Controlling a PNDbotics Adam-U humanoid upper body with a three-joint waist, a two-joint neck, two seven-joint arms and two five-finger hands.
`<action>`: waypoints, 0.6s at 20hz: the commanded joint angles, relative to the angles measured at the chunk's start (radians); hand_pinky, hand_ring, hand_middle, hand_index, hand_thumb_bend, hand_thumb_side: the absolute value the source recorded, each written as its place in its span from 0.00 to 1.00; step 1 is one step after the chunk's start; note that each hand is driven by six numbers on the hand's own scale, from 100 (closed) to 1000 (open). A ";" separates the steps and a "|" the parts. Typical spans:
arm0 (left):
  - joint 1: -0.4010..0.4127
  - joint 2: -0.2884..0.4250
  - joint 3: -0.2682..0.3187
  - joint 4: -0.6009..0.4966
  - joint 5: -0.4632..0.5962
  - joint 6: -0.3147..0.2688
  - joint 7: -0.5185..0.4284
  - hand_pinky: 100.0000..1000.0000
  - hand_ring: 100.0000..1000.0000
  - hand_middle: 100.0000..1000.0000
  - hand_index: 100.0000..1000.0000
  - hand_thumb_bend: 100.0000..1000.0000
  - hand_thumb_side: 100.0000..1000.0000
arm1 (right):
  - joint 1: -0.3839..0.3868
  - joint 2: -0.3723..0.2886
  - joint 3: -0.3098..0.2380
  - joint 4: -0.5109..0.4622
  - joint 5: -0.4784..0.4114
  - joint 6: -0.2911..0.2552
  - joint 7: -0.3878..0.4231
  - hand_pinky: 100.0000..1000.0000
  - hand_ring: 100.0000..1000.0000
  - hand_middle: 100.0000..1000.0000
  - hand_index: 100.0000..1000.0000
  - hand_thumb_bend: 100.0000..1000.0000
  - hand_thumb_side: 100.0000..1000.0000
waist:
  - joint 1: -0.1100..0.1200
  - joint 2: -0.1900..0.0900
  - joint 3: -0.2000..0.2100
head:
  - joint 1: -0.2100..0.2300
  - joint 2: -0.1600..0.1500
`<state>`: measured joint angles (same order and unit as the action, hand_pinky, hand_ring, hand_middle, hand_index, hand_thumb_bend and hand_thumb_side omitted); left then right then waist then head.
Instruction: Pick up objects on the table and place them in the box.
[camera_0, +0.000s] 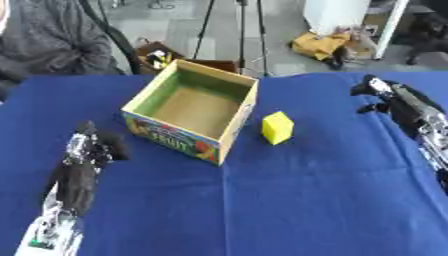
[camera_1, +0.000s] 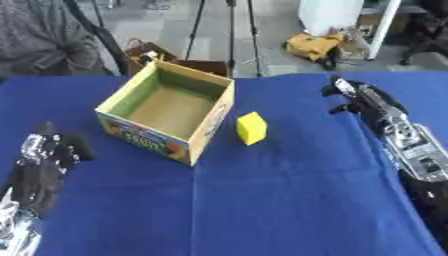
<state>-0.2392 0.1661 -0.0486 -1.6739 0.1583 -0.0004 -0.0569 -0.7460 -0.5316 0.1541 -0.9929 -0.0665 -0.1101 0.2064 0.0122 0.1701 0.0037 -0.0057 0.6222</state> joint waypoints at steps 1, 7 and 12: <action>-0.025 0.002 -0.014 -0.015 0.006 -0.001 -0.013 0.62 0.50 0.45 0.59 0.11 1.00 | -0.042 -0.020 0.007 0.026 0.050 -0.029 0.019 0.66 0.98 0.75 0.73 0.00 0.83 | 0.002 -0.007 0.018 | -0.012 -0.023; -0.051 -0.012 -0.046 -0.018 0.010 0.004 -0.045 0.62 0.50 0.45 0.59 0.11 1.00 | -0.095 -0.032 0.038 0.088 0.144 -0.075 0.015 0.68 1.00 0.81 0.79 0.00 0.76 | 0.003 0.004 0.094 | -0.061 -0.044; -0.055 -0.016 -0.054 -0.018 0.011 0.005 -0.054 0.62 0.50 0.45 0.59 0.11 1.00 | -0.117 -0.024 0.065 0.071 0.230 -0.106 0.013 0.70 1.00 0.84 0.82 0.00 0.67 | 0.005 0.007 0.107 | -0.069 -0.047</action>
<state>-0.2781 0.1480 -0.0980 -1.6741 0.1664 0.0065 -0.1064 -0.8381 -0.5323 0.2173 -0.9032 0.1388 -0.2047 0.2198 0.0170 0.1910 0.1103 -0.0710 0.5867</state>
